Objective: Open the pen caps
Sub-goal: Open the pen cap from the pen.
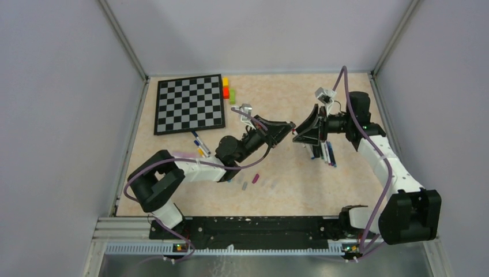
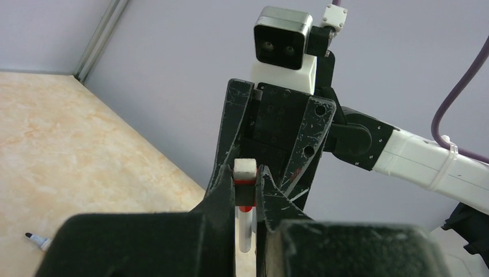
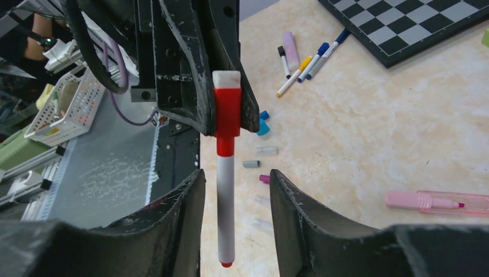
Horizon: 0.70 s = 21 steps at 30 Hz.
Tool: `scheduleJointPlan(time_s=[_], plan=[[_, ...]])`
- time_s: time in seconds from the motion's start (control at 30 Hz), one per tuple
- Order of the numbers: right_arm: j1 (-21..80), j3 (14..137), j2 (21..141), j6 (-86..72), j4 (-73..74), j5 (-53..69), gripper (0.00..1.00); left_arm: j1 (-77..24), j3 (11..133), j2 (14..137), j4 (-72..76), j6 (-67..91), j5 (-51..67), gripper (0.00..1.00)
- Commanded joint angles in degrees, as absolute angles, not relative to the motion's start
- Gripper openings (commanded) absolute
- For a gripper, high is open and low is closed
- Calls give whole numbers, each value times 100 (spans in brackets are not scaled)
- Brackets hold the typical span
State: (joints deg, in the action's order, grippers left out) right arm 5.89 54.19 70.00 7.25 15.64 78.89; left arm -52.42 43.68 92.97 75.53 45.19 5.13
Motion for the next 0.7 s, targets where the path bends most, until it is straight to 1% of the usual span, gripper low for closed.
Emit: scheduleJointPlan(time_s=[0.0, 0.03, 0.07, 0.1, 0.17, 0.27, 0.33, 0.43, 0.53, 0.57, 0.67], plan=[[751, 5427, 6909, 261, 950, 7921, 36, -5285, 4322, 9333, 7980, 4582, 545, 0], [763, 5442, 6947, 248, 959, 7946, 22, -5289, 4316, 9340, 7988, 4584, 545, 0], [779, 5453, 6970, 265, 997, 7971, 4, -5283, 4323, 9335, 7996, 4568, 533, 0], [782, 5464, 6983, 347, 1125, 7990, 0, -5278, 4318, 9314, 8010, 4532, 506, 0], [780, 5472, 6963, 848, 1680, 7919, 0, -5188, 4297, 9193, 8026, 4421, 398, 0], [771, 5039, 6788, 1287, 2110, 7622, 0, -4538, 4451, 8919, 8013, 4517, 363, 0], [768, 4586, 6708, 1500, 2295, 7554, 0, -3986, 4803, 8727, 7738, 4469, 258, 0], [772, 4487, 6737, 1750, 2563, 7429, 0, -3363, 5497, 8671, 7399, 4586, 207, 0], [772, 4482, 6909, 1566, 2401, 7517, 0, -3210, 5919, 8678, 7309, 4649, 87, 0], [773, 4445, 6942, 1531, 2346, 7526, 0, -3214, 5909, 8638, 7299, 4649, 57, 0], [767, 4297, 6903, 1192, 2003, 7635, 0, -3200, 5646, 8450, 7487, 4606, -546, 0]])
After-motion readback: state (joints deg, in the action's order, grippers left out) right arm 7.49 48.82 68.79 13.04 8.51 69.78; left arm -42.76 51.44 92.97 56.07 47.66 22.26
